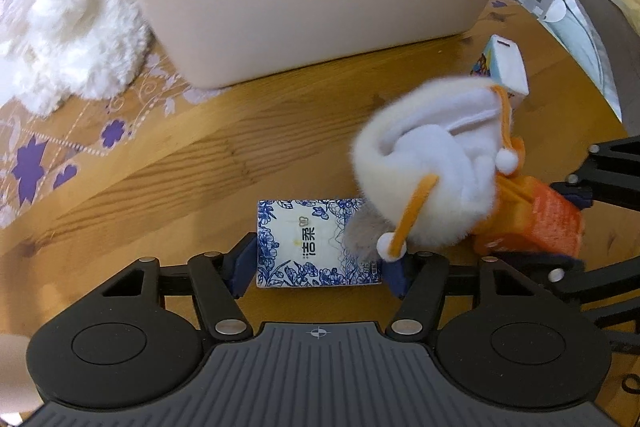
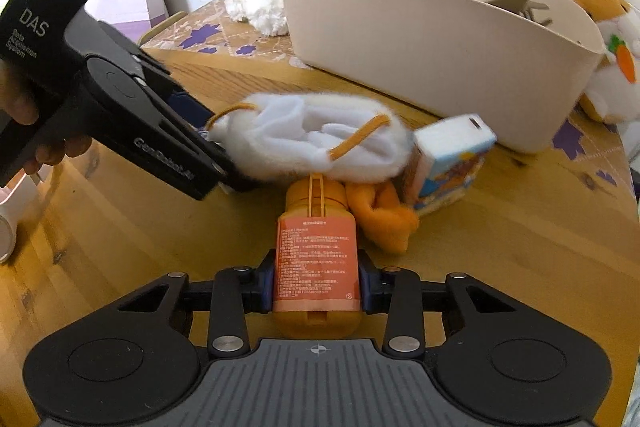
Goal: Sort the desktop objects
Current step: 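Grasp the orange bottle with the right tool while the left tool grasps the blue-white tissue pack, then carry the bottle and tissue pack over the basket and open both tools to drop them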
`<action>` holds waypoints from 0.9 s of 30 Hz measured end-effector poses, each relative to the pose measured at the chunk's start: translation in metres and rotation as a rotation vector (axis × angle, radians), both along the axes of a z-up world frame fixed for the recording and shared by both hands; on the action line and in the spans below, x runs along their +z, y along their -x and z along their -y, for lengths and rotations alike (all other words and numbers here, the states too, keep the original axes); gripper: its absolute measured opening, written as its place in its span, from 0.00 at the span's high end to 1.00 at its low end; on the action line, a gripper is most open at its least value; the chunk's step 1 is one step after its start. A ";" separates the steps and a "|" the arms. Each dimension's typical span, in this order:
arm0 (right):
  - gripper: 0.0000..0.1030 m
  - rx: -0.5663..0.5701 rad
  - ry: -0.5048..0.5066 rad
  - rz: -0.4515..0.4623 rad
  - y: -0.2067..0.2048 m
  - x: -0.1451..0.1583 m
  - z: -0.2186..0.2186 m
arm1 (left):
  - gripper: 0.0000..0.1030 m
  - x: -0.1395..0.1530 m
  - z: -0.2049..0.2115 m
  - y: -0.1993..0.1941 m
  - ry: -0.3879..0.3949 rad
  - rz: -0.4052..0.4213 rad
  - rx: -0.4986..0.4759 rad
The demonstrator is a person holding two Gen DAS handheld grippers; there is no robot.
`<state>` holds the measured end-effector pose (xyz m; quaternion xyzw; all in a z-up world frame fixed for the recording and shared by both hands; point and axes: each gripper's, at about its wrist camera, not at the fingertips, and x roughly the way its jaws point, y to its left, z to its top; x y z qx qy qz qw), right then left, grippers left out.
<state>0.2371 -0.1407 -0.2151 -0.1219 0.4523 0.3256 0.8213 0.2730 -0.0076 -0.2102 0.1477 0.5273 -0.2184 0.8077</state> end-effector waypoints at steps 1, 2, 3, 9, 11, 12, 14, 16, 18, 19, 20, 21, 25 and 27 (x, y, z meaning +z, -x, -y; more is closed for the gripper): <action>0.66 -0.012 -0.003 -0.004 0.002 0.001 0.003 | 0.38 0.001 -0.003 0.002 0.002 -0.001 0.003; 0.66 -0.027 -0.010 -0.011 0.005 0.003 0.007 | 0.38 0.002 -0.006 0.003 0.004 -0.001 0.006; 0.66 -0.046 -0.022 -0.016 0.007 0.004 0.011 | 0.38 0.004 -0.009 0.005 0.006 0.001 0.008; 0.66 -0.162 -0.105 -0.061 0.019 0.013 0.040 | 0.38 0.026 -0.039 0.012 0.090 0.007 0.107; 0.66 -0.183 -0.111 -0.060 0.023 0.017 0.049 | 0.38 0.035 -0.047 0.016 0.093 0.031 0.109; 0.66 -0.190 -0.112 -0.056 0.024 0.019 0.053 | 0.38 0.039 -0.050 0.016 0.099 0.039 0.116; 0.66 -0.210 -0.121 -0.046 0.026 0.026 0.063 | 0.38 0.048 -0.058 0.017 0.129 0.045 0.141; 0.66 -0.231 -0.131 -0.029 0.026 0.035 0.074 | 0.38 0.057 -0.064 0.019 0.156 0.054 0.157; 0.66 -0.246 -0.140 -0.012 0.024 0.043 0.079 | 0.38 0.065 -0.065 0.020 0.171 0.067 0.160; 0.66 -0.253 -0.144 -0.002 0.024 0.047 0.082 | 0.38 0.069 -0.064 0.021 0.178 0.074 0.159; 0.66 -0.256 -0.148 0.007 0.021 0.052 0.086 | 0.38 0.072 -0.064 0.021 0.184 0.081 0.157; 0.66 -0.261 -0.153 0.021 0.020 0.057 0.088 | 0.38 0.075 -0.064 0.021 0.190 0.087 0.155; 0.66 -0.272 -0.172 0.069 0.012 0.079 0.096 | 0.38 0.091 -0.061 0.018 0.218 0.120 0.147; 0.66 -0.277 -0.181 0.098 0.005 0.090 0.099 | 0.38 0.100 -0.061 0.013 0.230 0.140 0.143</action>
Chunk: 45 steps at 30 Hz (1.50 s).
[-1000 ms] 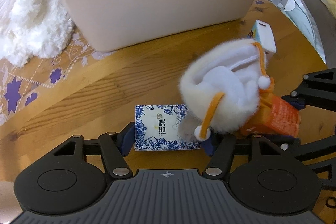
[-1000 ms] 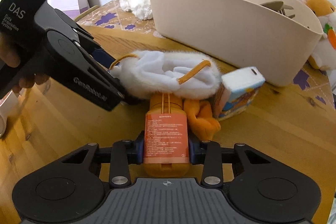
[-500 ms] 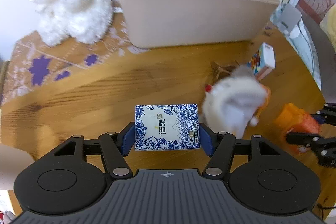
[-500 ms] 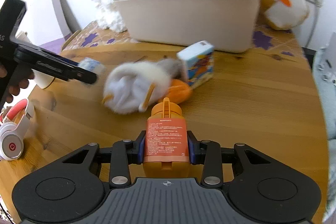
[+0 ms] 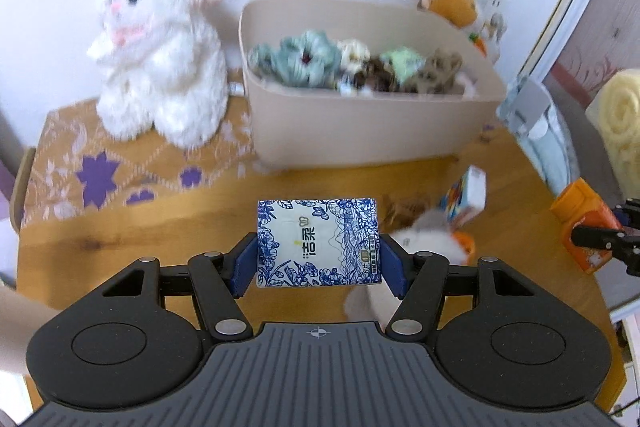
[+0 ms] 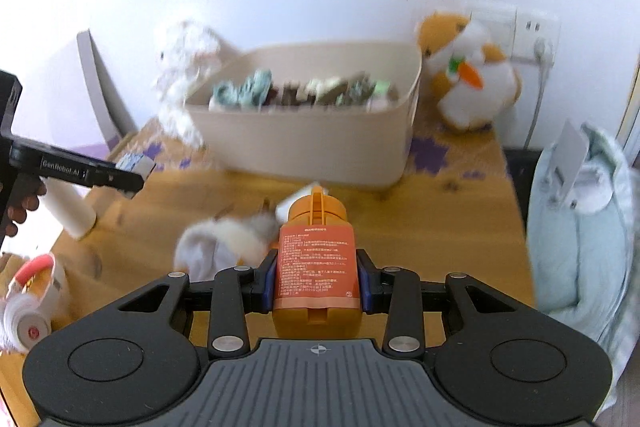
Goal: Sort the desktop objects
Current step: 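Carry the bottle and tissue pack over the basket and open both tools to drop them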
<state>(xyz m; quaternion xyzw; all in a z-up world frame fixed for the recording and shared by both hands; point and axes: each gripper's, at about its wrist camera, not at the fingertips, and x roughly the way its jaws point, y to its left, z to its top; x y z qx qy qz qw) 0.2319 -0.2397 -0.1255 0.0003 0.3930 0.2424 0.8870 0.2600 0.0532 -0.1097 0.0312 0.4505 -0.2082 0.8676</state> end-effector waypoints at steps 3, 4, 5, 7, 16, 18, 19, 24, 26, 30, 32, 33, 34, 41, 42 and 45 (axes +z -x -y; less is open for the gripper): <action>0.66 0.001 0.003 0.042 -0.014 0.016 0.002 | 0.38 0.015 0.003 -0.011 0.010 0.039 0.003; 0.66 0.001 0.007 0.055 -0.019 0.021 0.003 | 0.38 0.020 0.004 -0.015 0.012 0.050 0.004; 0.66 -0.002 0.011 0.067 -0.024 0.025 0.002 | 0.38 0.025 0.005 -0.020 0.013 0.063 0.005; 0.66 -0.006 0.010 0.095 -0.036 0.034 0.003 | 0.38 0.034 0.008 -0.030 0.011 0.093 0.011; 0.66 -0.009 0.027 0.185 -0.103 0.063 -0.014 | 0.38 0.071 0.043 -0.079 0.022 0.208 0.049; 0.66 -0.019 0.029 0.189 -0.120 0.065 -0.020 | 0.38 0.073 0.054 -0.089 0.023 0.214 0.062; 0.66 -0.024 0.029 0.188 -0.128 0.064 -0.024 | 0.38 0.073 0.059 -0.094 0.024 0.214 0.072; 0.66 -0.042 0.038 0.177 -0.165 0.058 -0.043 | 0.38 0.067 0.081 -0.118 0.018 0.196 0.110; 0.66 -0.045 0.044 0.166 -0.177 0.052 -0.050 | 0.38 0.061 0.088 -0.127 0.003 0.187 0.123; 0.66 -0.047 0.063 0.125 -0.197 0.036 -0.066 | 0.38 0.043 0.094 -0.145 -0.038 0.149 0.173; 0.66 -0.048 0.077 0.100 -0.204 0.026 -0.073 | 0.38 0.033 0.095 -0.152 -0.051 0.123 0.200; 0.66 -0.050 0.085 0.090 -0.208 0.020 -0.076 | 0.38 0.028 0.095 -0.155 -0.059 0.113 0.207; 0.66 -0.053 0.094 0.082 -0.210 0.014 -0.078 | 0.38 0.024 0.095 -0.157 -0.069 0.107 0.210; 0.50 -0.058 0.101 0.064 -0.212 -0.003 -0.079 | 0.36 0.009 0.100 -0.156 -0.139 0.100 0.174; 0.43 -0.039 0.102 0.060 -0.211 -0.005 -0.078 | 0.31 0.009 0.100 -0.154 -0.145 0.109 0.167; 0.26 -0.028 0.125 0.102 -0.204 -0.002 -0.077 | 0.21 0.012 0.102 -0.154 -0.142 0.114 0.158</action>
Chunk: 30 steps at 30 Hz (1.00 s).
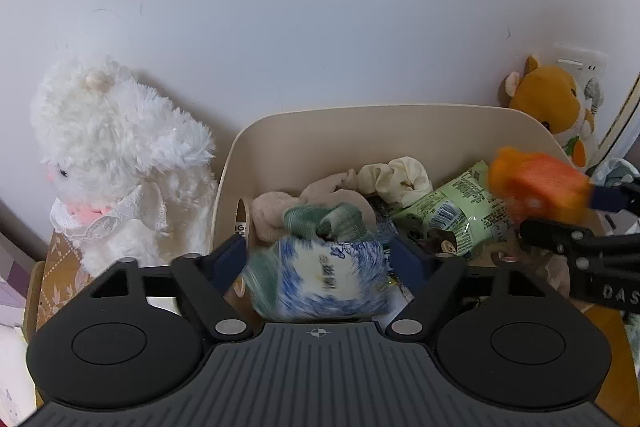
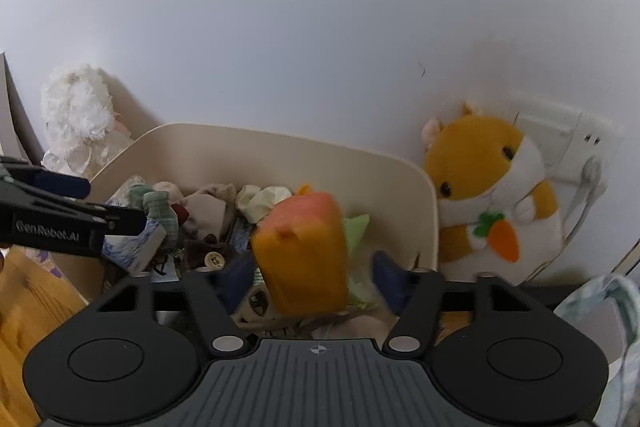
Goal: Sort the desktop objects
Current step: 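Carry the bottle and tissue pack over the basket and open both tools to drop them, then grasp the white mouse plush with the left tool while the right tool grasps the juice box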
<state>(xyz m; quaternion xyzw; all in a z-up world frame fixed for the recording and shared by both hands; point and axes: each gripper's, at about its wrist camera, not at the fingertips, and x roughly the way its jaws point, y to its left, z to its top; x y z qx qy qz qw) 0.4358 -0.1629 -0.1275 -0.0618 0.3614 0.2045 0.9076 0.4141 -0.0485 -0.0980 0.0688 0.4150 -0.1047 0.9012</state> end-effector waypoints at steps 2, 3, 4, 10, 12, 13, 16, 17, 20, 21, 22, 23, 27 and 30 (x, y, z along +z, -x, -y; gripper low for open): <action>0.23 0.016 -0.018 0.019 0.006 0.004 0.003 | 0.21 0.002 -0.002 0.002 0.016 -0.005 -0.013; 0.17 0.023 -0.021 0.027 0.009 0.007 0.004 | 0.21 0.003 -0.002 0.004 0.019 -0.006 -0.019; 0.14 0.027 -0.017 0.039 0.013 0.010 0.005 | 0.21 0.004 -0.003 0.006 0.022 -0.005 -0.025; 0.01 0.051 -0.031 0.091 0.041 0.022 0.013 | 0.21 0.013 -0.002 0.028 0.065 -0.003 -0.099; 0.00 0.046 -0.047 0.087 0.052 0.023 0.020 | 0.21 0.015 -0.001 0.038 0.064 -0.003 -0.136; 0.00 0.043 -0.054 0.080 0.056 0.022 0.022 | 0.21 0.015 -0.002 0.045 0.065 -0.007 -0.158; 0.00 0.022 -0.071 0.043 0.069 0.016 0.030 | 0.21 0.012 -0.004 0.064 0.068 -0.033 -0.211; 0.00 0.016 -0.075 0.029 0.072 0.012 0.032 | 0.21 0.010 -0.006 0.070 0.067 -0.043 -0.226; 0.00 0.009 -0.077 -0.026 0.083 0.000 0.034 | 0.21 0.001 -0.008 0.088 0.052 -0.090 -0.273; 0.00 0.008 -0.075 -0.039 0.086 -0.005 0.035 | 0.21 -0.003 -0.008 0.094 0.040 -0.104 -0.289; 0.00 0.009 -0.074 -0.052 0.089 -0.010 0.036 | 0.21 -0.008 -0.007 0.099 0.023 -0.115 -0.301; 0.00 0.011 -0.074 -0.064 0.093 -0.014 0.035 | 0.21 -0.014 -0.007 0.105 0.007 -0.123 -0.312; 0.00 0.044 -0.067 -0.093 0.105 -0.029 0.031 | 0.21 -0.034 -0.009 0.124 -0.024 -0.185 -0.368; 0.00 0.098 -0.049 -0.102 0.111 -0.037 0.026 | 0.21 -0.048 -0.009 0.133 -0.029 -0.241 -0.409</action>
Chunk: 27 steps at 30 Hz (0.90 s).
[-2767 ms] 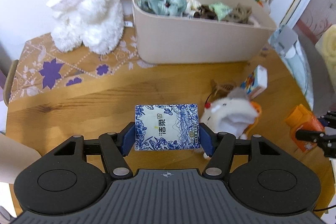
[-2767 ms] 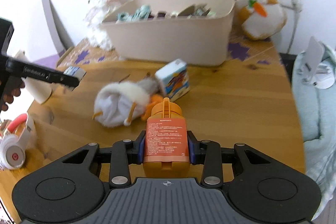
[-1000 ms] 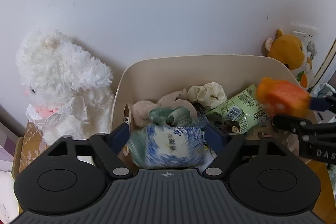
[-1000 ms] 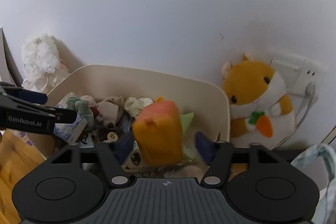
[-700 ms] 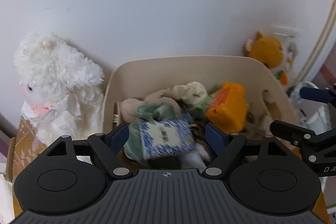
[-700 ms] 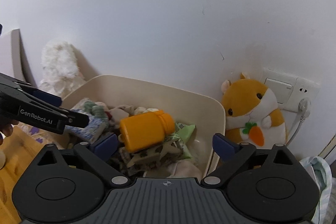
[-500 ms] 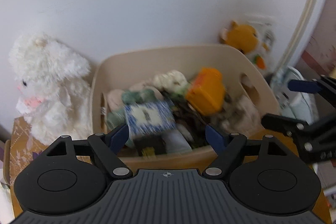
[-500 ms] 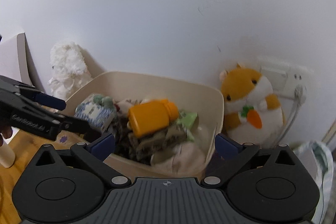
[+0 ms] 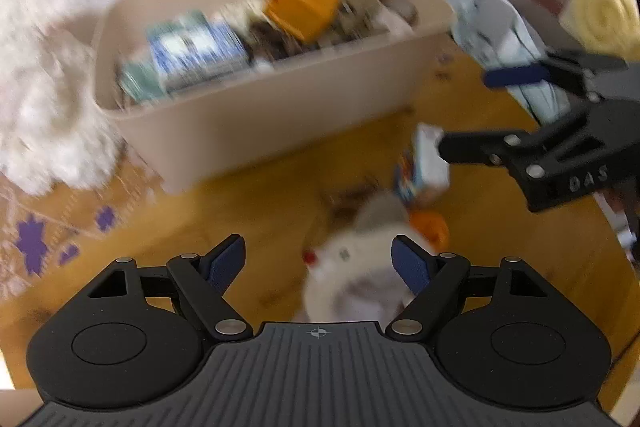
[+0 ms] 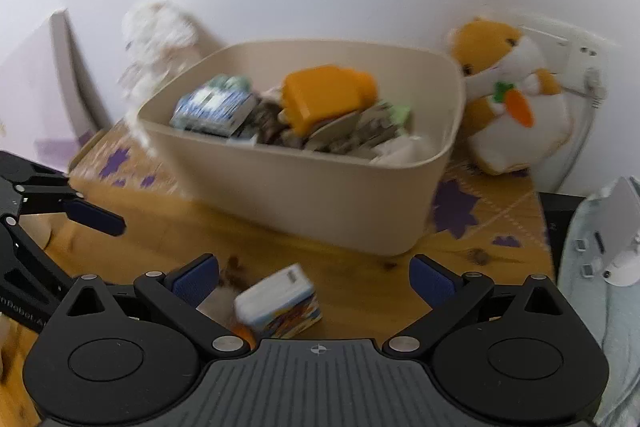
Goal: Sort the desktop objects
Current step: 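Grasp the white mouse plush with the left tool while the right tool grasps the juice box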
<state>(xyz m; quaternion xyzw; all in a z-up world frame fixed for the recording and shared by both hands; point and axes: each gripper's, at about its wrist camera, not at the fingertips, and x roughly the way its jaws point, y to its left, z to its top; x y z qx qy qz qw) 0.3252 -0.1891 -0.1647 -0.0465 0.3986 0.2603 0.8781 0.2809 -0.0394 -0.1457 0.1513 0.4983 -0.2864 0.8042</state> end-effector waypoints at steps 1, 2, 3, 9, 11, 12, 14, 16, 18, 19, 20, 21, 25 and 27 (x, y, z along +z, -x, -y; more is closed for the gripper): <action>0.00 0.020 0.004 -0.003 0.002 -0.003 -0.002 | 0.21 -0.004 0.000 0.003 -0.007 -0.020 -0.017; 0.00 0.041 0.009 -0.004 0.003 -0.004 -0.003 | 0.21 -0.008 0.000 0.005 -0.014 -0.035 -0.030; 0.00 0.062 0.018 -0.004 0.004 -0.007 -0.005 | 0.21 -0.012 -0.001 0.007 -0.023 -0.047 -0.041; 0.00 0.142 0.067 0.017 0.004 -0.015 -0.014 | 0.21 -0.033 -0.003 0.008 -0.065 -0.078 -0.053; 0.01 0.159 0.082 0.024 0.004 -0.018 -0.018 | 0.21 -0.039 -0.003 0.006 -0.065 -0.079 -0.036; 0.04 0.168 0.086 0.025 0.004 -0.020 -0.020 | 0.21 -0.041 -0.002 0.005 -0.061 -0.080 -0.029; 0.08 0.191 0.092 0.023 0.004 -0.023 -0.023 | 0.21 -0.043 0.000 0.002 -0.052 -0.085 -0.022; 0.12 0.208 0.103 0.027 0.004 -0.025 -0.027 | 0.27 -0.046 0.003 0.002 -0.048 -0.069 -0.021; 0.22 0.231 0.116 0.036 0.006 -0.027 -0.031 | 0.42 -0.047 0.006 0.002 -0.045 -0.057 -0.032; 0.26 0.240 0.123 0.038 0.006 -0.027 -0.033 | 0.54 -0.048 0.007 0.002 -0.042 -0.061 -0.038; 0.35 0.250 0.130 0.035 0.007 -0.028 -0.034 | 0.58 -0.049 0.008 0.001 -0.038 -0.075 -0.041; 0.45 0.261 0.136 0.028 0.008 -0.028 -0.035 | 0.63 -0.049 0.008 -0.001 -0.037 -0.080 -0.039; 0.55 0.275 0.157 0.032 0.014 -0.028 -0.035 | 0.86 -0.046 0.004 -0.003 -0.038 -0.074 -0.035; 0.56 0.277 0.156 0.036 0.018 -0.027 -0.033 | 0.89 -0.045 -0.001 -0.003 -0.035 -0.070 -0.029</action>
